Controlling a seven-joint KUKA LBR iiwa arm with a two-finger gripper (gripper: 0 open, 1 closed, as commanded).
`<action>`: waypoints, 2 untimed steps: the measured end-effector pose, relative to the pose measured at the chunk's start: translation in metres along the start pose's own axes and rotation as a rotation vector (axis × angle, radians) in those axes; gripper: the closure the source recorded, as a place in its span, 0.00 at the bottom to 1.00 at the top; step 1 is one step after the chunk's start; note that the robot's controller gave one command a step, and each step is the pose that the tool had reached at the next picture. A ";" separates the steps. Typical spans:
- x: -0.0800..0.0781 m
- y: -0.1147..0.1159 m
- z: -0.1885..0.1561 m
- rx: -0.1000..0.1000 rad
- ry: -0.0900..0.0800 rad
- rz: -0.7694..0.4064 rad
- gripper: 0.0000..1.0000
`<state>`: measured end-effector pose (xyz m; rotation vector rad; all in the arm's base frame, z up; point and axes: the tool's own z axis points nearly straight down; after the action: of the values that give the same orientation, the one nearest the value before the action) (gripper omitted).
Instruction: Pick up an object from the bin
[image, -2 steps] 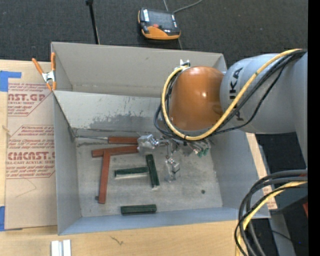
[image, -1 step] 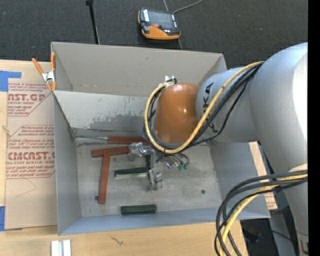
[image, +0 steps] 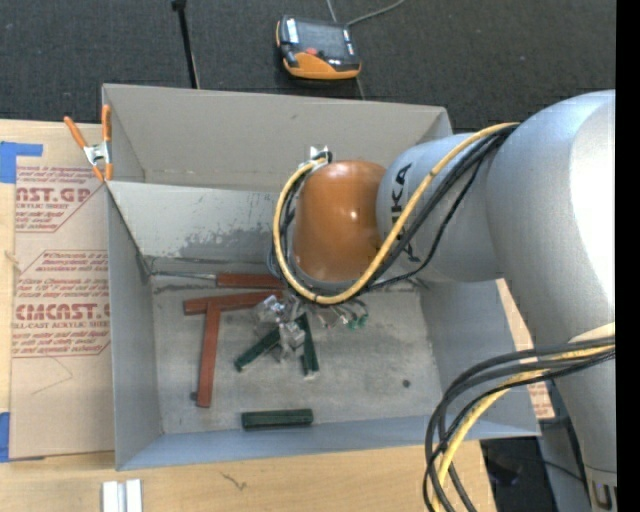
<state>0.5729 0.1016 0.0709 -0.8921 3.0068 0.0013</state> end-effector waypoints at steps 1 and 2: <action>0.000 0.000 0.000 0.000 0.000 0.000 1.00; 0.001 0.001 -0.003 -0.001 0.004 0.000 1.00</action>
Offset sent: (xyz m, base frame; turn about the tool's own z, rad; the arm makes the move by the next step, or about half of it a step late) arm 0.0001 0.0001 0.0480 0.0000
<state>0.5718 0.1015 0.0736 -0.8934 3.0105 0.0018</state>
